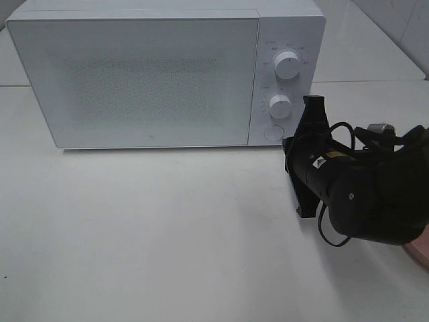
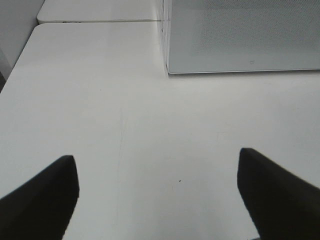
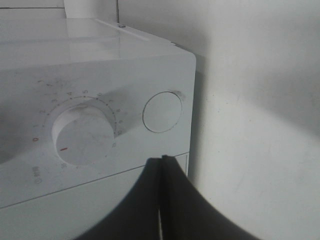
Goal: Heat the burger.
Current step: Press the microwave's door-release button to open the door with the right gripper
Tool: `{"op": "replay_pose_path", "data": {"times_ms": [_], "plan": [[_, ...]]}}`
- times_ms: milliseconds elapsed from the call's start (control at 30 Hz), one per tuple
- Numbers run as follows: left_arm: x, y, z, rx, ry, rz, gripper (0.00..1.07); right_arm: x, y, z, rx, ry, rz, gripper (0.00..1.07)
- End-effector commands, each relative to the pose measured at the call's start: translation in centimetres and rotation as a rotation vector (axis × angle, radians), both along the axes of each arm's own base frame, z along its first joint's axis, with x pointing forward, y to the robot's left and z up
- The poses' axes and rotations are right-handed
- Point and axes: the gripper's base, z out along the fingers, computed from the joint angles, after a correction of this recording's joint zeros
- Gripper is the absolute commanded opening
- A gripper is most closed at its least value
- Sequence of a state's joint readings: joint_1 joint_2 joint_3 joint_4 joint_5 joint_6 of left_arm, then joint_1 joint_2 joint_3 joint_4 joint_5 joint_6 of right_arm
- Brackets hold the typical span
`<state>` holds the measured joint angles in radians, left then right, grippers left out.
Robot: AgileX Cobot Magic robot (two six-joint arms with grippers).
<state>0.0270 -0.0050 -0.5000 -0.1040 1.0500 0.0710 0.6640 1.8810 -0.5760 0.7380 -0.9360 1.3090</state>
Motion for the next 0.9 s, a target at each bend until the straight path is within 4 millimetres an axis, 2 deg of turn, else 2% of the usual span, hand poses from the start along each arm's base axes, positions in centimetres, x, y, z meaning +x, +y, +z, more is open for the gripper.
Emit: {"op": "replay_pose_path", "data": {"times_ms": [33,567,900], "plan": [[-0.3,0.0,0.0,-0.001,-0.034,0.003,0.82,1.2,0.3,-0.4,0.0,0.013,0.01,0.0],[-0.3,0.0,0.0,-0.001,-0.034,0.002,0.82,5.7,0.4,-1.6,-0.002,0.015,0.009,0.0],[-0.3,0.0,0.0,-0.001,-0.034,0.002,0.82,6.9,1.2,-2.8,0.004,0.031,0.003,0.0]]}}
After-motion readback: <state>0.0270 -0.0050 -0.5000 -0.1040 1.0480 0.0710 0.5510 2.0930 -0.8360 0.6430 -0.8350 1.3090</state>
